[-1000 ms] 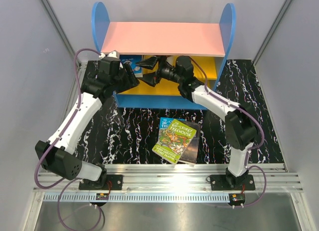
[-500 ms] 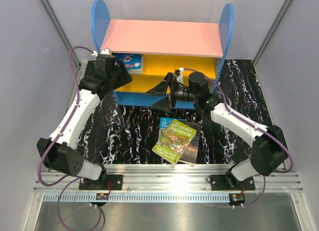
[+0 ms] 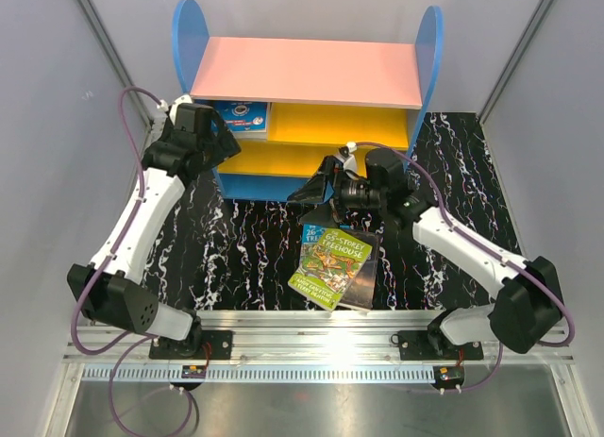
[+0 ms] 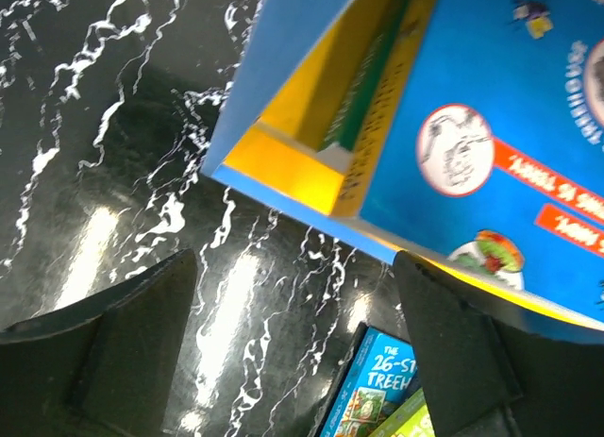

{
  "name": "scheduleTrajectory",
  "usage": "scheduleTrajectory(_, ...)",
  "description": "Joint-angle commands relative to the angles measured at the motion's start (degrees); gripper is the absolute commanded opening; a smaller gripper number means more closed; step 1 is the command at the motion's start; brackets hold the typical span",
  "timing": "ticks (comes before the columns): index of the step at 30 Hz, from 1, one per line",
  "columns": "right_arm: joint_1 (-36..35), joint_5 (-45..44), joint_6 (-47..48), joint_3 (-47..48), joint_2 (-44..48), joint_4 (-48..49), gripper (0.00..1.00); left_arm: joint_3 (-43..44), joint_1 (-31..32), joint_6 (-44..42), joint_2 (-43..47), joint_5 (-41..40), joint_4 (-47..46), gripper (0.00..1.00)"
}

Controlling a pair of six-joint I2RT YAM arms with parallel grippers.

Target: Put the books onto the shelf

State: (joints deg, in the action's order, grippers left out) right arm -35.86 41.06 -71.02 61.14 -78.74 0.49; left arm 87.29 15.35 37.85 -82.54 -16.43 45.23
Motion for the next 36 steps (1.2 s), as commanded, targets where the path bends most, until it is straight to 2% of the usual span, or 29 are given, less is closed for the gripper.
scheduleTrajectory(1,-0.2,-1.0,3.4,-1.6,4.1,-2.7,0.95,0.6,-0.3,0.4,5.4,-2.0,1.3,0.92)
scheduleTrajectory(4,-0.2,-4.9,8.2,-1.3,7.4,-11.5,0.95,-2.8,-0.2,-0.3,11.3,1.7,1.4,0.98)
scheduleTrajectory(5,-0.1,-9.5,9.7,-0.9,8.2,-19.7,0.95,-6.7,-0.3,-0.5,12.8,3.7,1.0,0.99)
scheduleTrajectory(7,0.0,-14.1,12.0,-1.6,11.0,-26.2,0.96,-12.8,-0.2,-1.9,16.8,13.2,-3.3,0.99)
scheduleTrajectory(8,0.2,-16.4,12.0,-2.7,12.0,-29.0,0.96,-19.4,0.3,-2.0,20.6,16.1,-5.1,0.99)
scheduleTrajectory(9,0.3,-17.1,11.8,-5.3,13.1,-29.8,0.96,-23.4,0.8,-1.9,22.5,23.6,-7.2,0.99)
scheduleTrajectory(13,1.4,-21.0,9.5,-9.7,16.2,-36.4,0.96,-36.3,6.1,-0.7,29.0,31.3,-14.9,0.99)
scheduleTrajectory(17,2.1,-21.6,9.9,-12.4,15.1,-43.4,0.97,-43.9,11.7,0.5,28.1,40.2,-20.2,0.99)
scheduleTrajectory(22,2.2,-18.3,9.0,-18.9,14.6,-39.6,0.96,-51.1,17.4,5.7,23.0,43.7,-32.2,0.99)
scheduleTrajectory(29,2.2,-17.8,8.8,-23.7,14.8,-35.1,0.96,-55.5,25.6,11.8,14.2,44.0,-45.0,0.99)
scheduleTrajectory(33,2.1,-17.9,9.1,-26.2,14.5,-34.2,0.95,-57.4,27.5,15.3,8.8,46.7,-53.6,0.99)
scheduleTrajectory(36,2.1,-17.8,9.0,-27.7,14.7,-33.2,0.93,-58.4,29.2,16.5,5.7,48.2,-56.8,0.99)
